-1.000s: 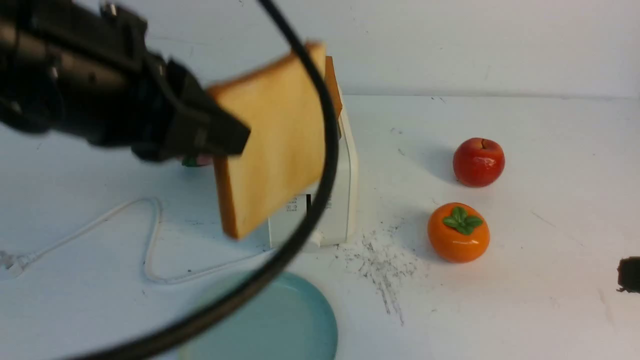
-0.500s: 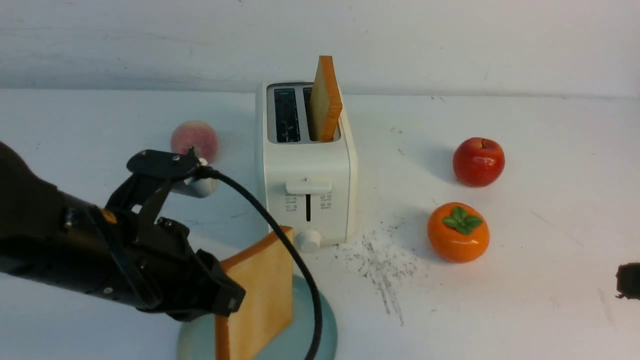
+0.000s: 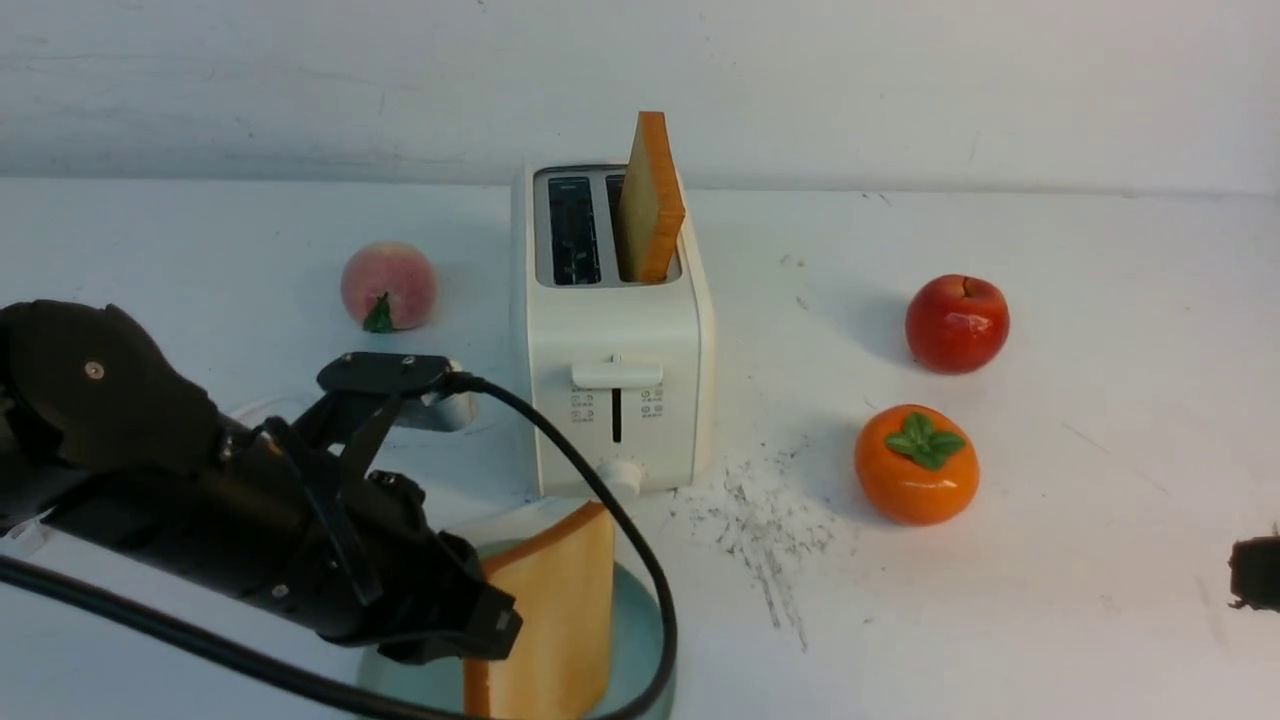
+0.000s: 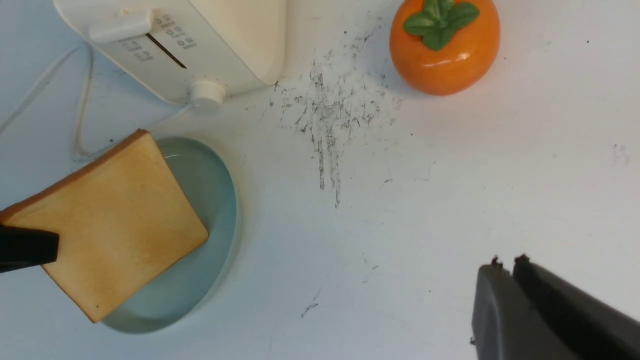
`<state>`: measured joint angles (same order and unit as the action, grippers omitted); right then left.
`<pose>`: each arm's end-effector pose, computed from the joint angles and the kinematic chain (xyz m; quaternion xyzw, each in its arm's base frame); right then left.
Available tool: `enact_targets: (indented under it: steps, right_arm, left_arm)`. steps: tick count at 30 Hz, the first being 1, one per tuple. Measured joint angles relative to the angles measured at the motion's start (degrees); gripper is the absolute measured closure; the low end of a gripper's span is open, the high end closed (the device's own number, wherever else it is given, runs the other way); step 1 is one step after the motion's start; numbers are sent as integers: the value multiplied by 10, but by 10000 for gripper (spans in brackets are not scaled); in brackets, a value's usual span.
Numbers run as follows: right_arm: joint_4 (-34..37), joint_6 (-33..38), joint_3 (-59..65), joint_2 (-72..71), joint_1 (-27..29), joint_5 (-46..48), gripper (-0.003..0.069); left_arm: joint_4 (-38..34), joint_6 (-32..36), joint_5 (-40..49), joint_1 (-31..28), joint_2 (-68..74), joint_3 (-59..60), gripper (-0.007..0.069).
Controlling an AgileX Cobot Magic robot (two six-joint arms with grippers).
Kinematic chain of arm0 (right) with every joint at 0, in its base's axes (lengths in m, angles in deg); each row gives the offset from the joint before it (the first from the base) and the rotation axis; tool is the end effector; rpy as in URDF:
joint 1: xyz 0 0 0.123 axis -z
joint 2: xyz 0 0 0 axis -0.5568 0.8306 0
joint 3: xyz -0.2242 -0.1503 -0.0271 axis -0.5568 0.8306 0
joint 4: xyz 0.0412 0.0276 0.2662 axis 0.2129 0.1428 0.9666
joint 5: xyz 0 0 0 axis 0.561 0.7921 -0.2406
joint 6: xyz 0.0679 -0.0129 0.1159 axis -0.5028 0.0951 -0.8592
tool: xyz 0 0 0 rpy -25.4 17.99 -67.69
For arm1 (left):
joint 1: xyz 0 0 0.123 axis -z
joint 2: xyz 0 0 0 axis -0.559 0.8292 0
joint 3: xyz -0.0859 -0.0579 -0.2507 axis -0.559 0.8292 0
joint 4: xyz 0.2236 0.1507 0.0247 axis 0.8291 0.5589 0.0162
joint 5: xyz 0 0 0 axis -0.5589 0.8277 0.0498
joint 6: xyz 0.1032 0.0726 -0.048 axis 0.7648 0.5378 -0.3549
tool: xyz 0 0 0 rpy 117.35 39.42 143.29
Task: Take toasted bread from bread machine on white table place on plate.
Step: 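Place the slice of bread on the plate with the left gripper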
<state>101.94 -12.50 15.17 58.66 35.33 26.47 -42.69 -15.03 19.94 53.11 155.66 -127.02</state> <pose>0.1978 0.0490 0.2818 0.0089 0.9009 0.2167 0.3759 0.2614 -0.1516 0.1786 0.1867 0.9299 -0.2528 0.1910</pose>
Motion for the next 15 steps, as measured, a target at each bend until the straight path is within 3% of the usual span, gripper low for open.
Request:
enact_targets:
  steps: [10, 15]
  right_arm:
    - [3, 0, 0, 0, 0, 0, 615]
    - [21, 0, -1, 0, 0, 0, 615]
  left_arm:
    - [42, 1, -10, 0, 1, -1, 524]
    - [57, -1, -10, 0, 3, 0, 415]
